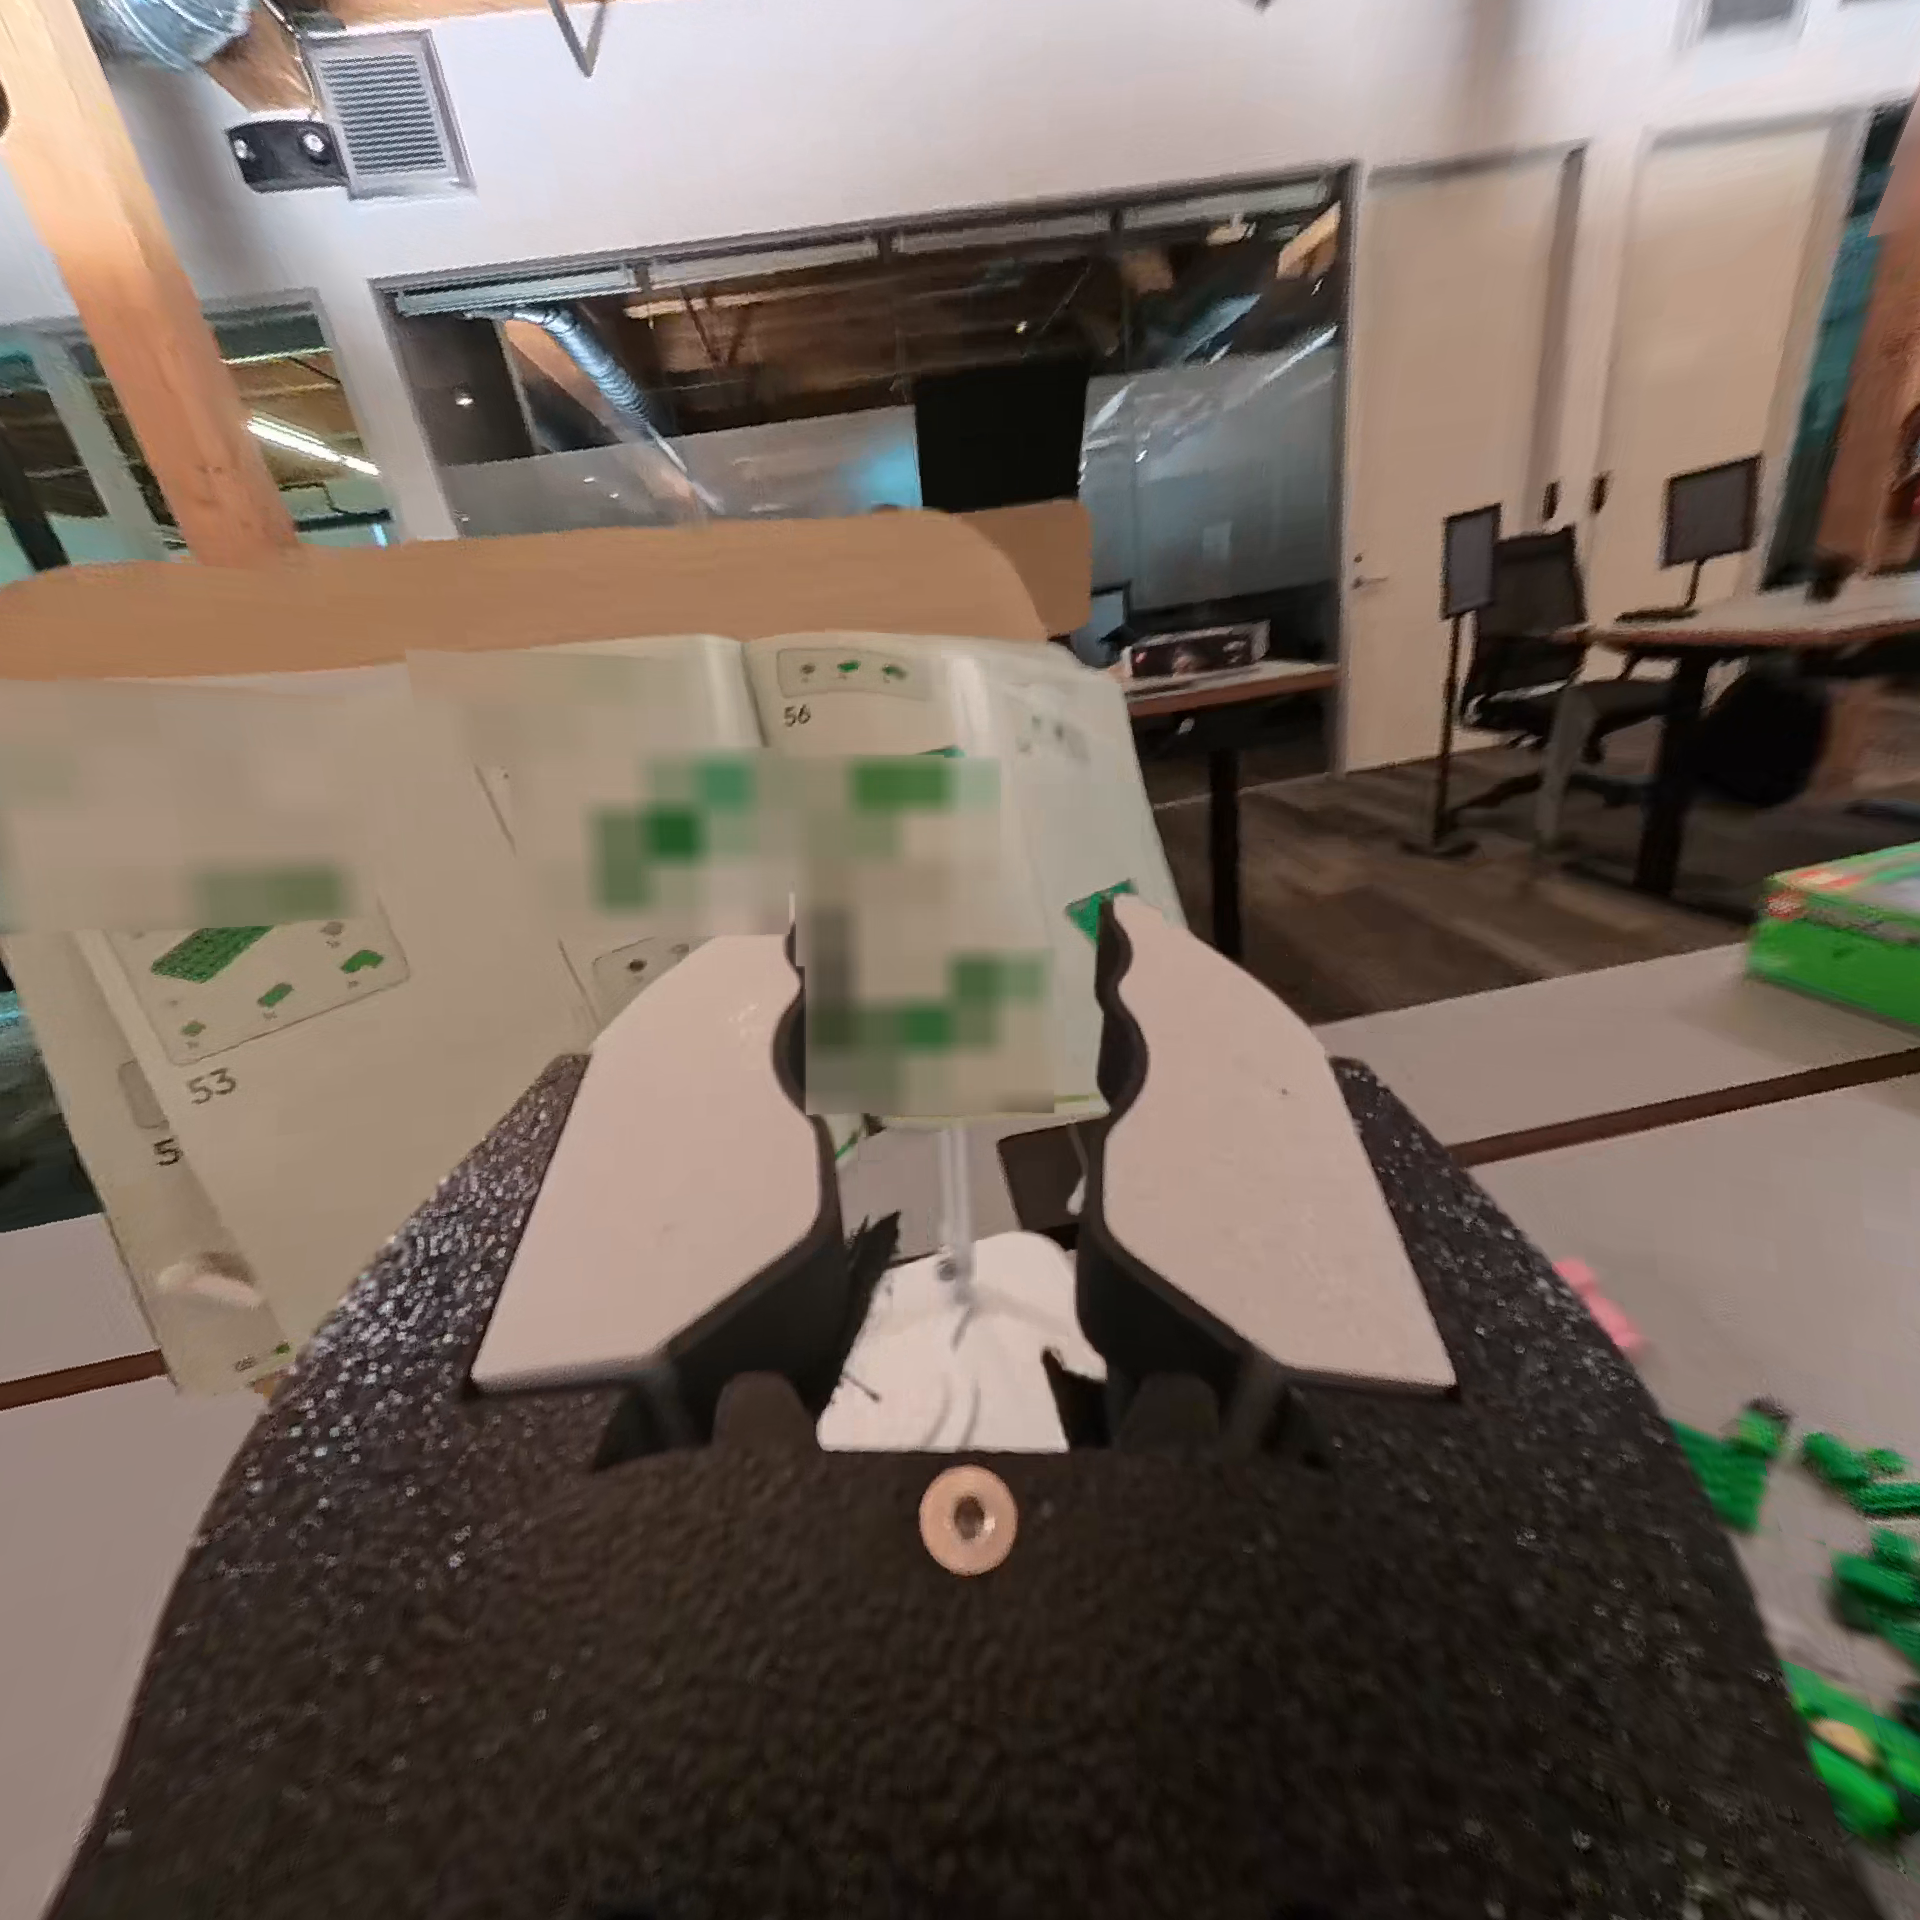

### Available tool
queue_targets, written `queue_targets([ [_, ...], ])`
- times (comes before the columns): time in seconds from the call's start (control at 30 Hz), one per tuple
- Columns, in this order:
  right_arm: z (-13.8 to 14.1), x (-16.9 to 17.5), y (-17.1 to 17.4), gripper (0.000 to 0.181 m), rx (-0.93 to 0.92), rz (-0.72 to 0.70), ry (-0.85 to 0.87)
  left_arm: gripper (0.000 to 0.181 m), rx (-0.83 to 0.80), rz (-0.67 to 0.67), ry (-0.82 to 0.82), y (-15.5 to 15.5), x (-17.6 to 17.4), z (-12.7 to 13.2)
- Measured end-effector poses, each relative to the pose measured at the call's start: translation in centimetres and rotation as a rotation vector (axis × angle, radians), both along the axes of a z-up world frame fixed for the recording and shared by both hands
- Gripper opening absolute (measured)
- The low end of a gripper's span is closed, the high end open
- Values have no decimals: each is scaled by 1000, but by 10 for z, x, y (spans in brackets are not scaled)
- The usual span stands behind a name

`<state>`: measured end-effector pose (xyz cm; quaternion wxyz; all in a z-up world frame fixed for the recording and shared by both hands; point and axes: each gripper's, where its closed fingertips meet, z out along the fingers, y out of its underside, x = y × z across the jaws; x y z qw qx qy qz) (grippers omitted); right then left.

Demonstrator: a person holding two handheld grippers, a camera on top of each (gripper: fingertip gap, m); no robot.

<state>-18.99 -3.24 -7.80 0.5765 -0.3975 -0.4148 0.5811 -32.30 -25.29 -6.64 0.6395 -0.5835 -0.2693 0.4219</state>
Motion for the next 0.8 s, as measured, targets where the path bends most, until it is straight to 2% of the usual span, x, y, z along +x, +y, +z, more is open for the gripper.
queue_targets([
  [0.1,50,-37,-60,30,-269,272,145,52,-76,-26,-35,4,-11,-18],
  [0.2,52,-82,-88,34,-362,303,151,59,-147,-79,-110,5,-18,-38],
  [0.27,33,-108,-97,35,-466,334,132,61,-166,-83,-138,-1,-24,-46],
  [0.37,-12,-143,-98,40,-611,363,54,62,-112,-121,-165,-7,-27,-49],
  [0.47,-51,-163,-91,45,-727,389,19,62,-50,-150,-169,-10,-29,-47],
  [0.6,-78,-179,-87,66,-985,583,10,58,38,-196,-161,-5,-31,-45],
  [0.7,-96,-186,-85,66,-1078,632,-16,57,136,-280,-187,4,-30,-43],
  [0.8,-111,-192,-87,62,-1136,673,-58,56,145,-267,-215,3,-34,-48],
])
